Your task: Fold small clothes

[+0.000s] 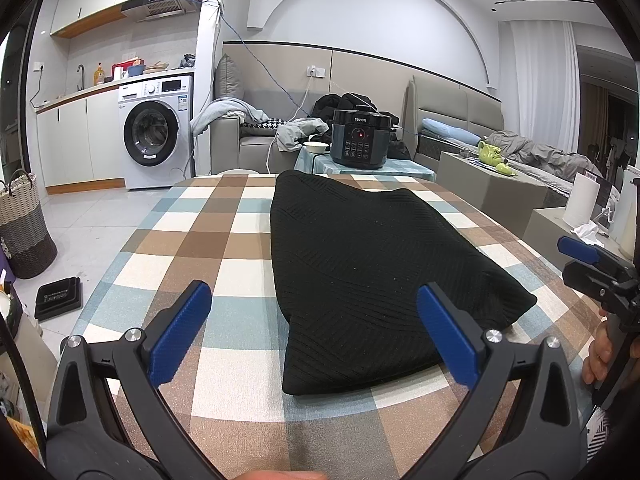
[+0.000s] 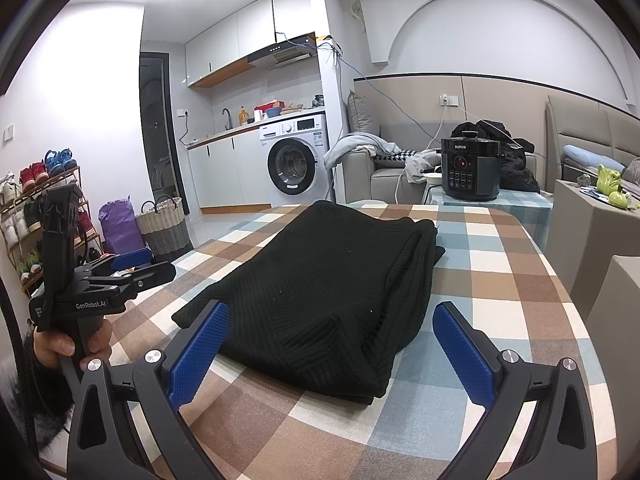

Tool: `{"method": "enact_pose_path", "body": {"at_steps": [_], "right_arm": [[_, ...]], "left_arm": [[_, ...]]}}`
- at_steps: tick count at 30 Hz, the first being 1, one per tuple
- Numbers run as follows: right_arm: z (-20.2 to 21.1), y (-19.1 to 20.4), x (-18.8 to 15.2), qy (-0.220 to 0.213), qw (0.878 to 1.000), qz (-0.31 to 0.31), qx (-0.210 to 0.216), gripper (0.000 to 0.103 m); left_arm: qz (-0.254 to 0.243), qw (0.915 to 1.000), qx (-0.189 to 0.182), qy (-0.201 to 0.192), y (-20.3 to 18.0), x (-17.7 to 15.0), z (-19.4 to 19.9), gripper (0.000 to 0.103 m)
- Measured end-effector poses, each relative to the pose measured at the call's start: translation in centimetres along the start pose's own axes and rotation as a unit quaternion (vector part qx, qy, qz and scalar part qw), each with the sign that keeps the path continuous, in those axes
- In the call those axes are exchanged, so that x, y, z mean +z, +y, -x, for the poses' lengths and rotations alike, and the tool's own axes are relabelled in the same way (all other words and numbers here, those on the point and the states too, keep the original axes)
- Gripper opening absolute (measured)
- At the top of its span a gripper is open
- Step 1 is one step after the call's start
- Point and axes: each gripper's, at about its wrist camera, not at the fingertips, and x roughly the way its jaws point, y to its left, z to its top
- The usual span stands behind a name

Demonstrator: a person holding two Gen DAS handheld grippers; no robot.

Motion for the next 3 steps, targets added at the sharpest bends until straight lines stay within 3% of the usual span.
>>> {"method": "enact_pose_path", "body": {"at_steps": [3], "right_arm": [[0.06,0.08,-0.01,0.000,1.000,0.000,-0.001,0.103]], "left_arm": [[0.000,1.0000,0.000,0.000,-0.02,0.03,0.07,0.102]]}}
